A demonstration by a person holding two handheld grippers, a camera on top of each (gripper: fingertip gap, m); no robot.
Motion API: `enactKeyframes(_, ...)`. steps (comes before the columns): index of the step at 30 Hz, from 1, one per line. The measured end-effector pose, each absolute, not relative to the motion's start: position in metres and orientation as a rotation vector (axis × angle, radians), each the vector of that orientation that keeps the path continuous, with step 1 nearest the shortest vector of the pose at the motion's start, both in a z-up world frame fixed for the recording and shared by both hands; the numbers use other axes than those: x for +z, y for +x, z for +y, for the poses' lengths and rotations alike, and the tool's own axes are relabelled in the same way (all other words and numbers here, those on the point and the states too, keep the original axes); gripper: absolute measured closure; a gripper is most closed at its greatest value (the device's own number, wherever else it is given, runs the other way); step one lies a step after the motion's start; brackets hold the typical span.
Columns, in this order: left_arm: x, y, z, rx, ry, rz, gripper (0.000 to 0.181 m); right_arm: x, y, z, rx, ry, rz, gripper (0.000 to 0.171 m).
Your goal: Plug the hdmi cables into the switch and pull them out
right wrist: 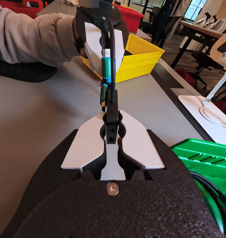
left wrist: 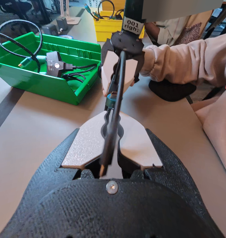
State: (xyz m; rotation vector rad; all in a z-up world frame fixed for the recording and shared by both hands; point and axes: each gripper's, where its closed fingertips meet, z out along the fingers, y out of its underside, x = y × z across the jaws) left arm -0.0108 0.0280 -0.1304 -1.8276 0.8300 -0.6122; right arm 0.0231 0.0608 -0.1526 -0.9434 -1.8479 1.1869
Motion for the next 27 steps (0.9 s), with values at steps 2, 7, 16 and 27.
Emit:
enactKeyframes(2,-0.131,-0.011,0.035,-0.568,-1.809,0.798,0.167,-0.158,0.022,0.061,1.188,-0.966,-1.859,0.157)
enactKeyframes(7,-0.134,-0.013,0.039,-0.414,-1.812,0.848,0.161,-0.163,0.021,0.063,1.24,-1.024,-1.854,0.157)
enactKeyframes(16,-0.171,0.004,0.04,-0.162,-1.852,1.086,0.159,-0.158,0.018,0.055,1.278,-1.025,-1.84,0.157)
enactKeyframes(27,-0.13,-0.025,0.036,-0.173,-1.872,0.927,0.159,-0.132,0.031,0.069,1.327,-0.902,-1.731,0.157)
